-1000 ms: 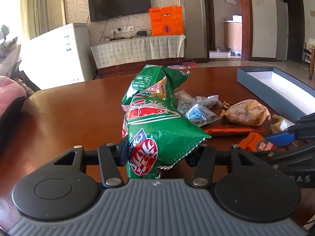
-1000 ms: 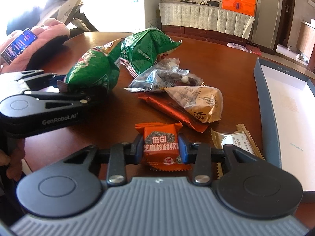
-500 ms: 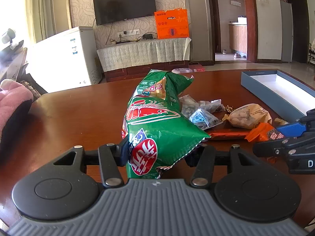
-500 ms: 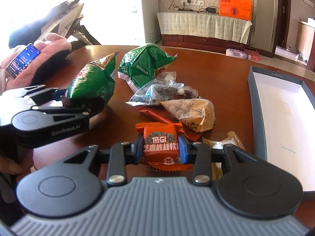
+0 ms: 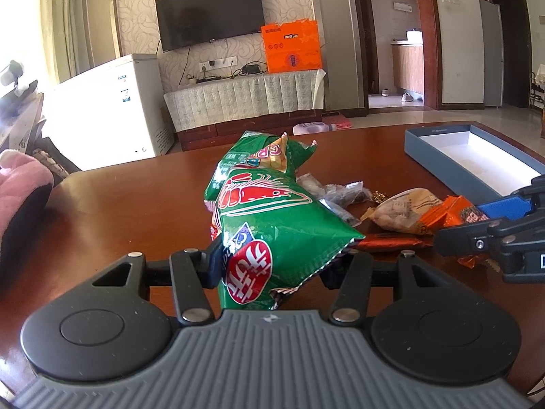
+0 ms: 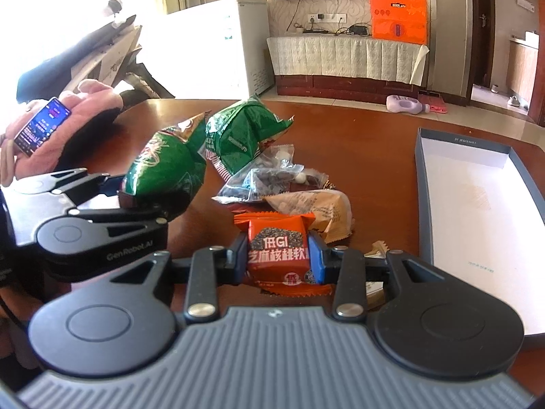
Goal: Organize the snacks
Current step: 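Carry the chip bag and orange packet in both grippers over the white box, then lower and release the orange packet with the right gripper while the left releases the chip bag, then grasp the beige pastry bag with the left gripper while the right grasps the gold-wrapped cake, then carry the pastry bag and gold-wrapped cake in both grippers toward the white box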
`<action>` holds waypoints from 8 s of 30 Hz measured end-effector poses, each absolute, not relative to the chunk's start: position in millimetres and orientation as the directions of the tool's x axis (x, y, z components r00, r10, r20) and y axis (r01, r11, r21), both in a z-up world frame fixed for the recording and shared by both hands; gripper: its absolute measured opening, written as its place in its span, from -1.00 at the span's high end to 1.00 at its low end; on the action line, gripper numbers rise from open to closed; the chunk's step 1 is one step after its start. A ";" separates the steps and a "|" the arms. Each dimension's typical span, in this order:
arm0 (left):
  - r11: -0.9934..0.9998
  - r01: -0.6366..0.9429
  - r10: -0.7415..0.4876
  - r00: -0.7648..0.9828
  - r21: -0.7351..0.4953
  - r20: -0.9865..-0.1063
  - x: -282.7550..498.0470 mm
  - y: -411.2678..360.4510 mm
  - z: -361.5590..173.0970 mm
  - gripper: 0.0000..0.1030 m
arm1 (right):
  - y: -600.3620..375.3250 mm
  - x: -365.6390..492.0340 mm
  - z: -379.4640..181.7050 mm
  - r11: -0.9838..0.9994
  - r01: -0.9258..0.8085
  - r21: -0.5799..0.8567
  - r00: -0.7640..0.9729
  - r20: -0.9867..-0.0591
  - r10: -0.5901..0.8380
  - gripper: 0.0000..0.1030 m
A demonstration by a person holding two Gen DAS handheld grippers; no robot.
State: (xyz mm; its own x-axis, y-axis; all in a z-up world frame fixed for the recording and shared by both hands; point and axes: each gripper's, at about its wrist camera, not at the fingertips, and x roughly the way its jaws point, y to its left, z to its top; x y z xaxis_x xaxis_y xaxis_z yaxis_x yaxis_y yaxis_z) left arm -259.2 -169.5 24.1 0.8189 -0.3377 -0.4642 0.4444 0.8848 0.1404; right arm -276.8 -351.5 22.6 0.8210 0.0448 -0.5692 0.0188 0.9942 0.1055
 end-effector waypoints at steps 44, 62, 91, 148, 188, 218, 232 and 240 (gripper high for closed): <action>0.817 0.561 -0.464 0.775 0.130 -0.430 -302.9 -251.1 46.8 -0.14 | -397.5 -322.1 46.7 0.986 0.095 0.137 0.875 -0.484 -0.017 0.23; 0.739 0.667 -0.572 0.694 0.091 -0.437 -319.7 -304.3 64.8 -0.14 | -447.1 -338.5 50.5 0.961 0.211 0.182 0.887 -0.449 -0.109 0.23; 0.651 0.758 -0.648 0.584 0.043 -0.490 -250.6 -415.6 42.6 -0.15 | -498.1 -299.8 4.1 0.958 0.271 0.094 0.737 -0.660 -0.144 0.23; 0.686 0.726 -0.683 0.618 -0.052 -0.389 -217.2 -335.4 65.3 -0.96 | -478.5 -342.0 32.7 0.918 0.376 0.128 0.799 -0.546 -0.251 -0.37; 0.758 0.630 -0.457 0.698 0.168 -0.552 -184.1 -314.9 -15.2 -0.18 | -374.5 -260.7 -8.9 0.980 -0.024 -0.199 0.704 -0.699 -0.125 -0.07; 0.838 0.544 -0.443 0.722 0.041 -0.531 -171.1 -288.8 9.4 -0.13 | -383.9 -266.0 18.2 0.998 0.005 -0.069 0.745 -0.665 -0.050 0.18; 0.844 0.536 -0.441 0.708 0.013 -0.552 -170.4 -285.5 17.5 -0.13 | -385.1 -260.8 14.2 0.999 0.005 -0.042 0.736 -0.676 -0.032 0.18; 0.838 0.545 -0.449 0.704 0.013 -0.550 -175.6 -291.3 22.9 -0.13 | -388.7 -268.6 21.0 1.000 0.006 -0.018 0.756 -0.654 -0.016 0.18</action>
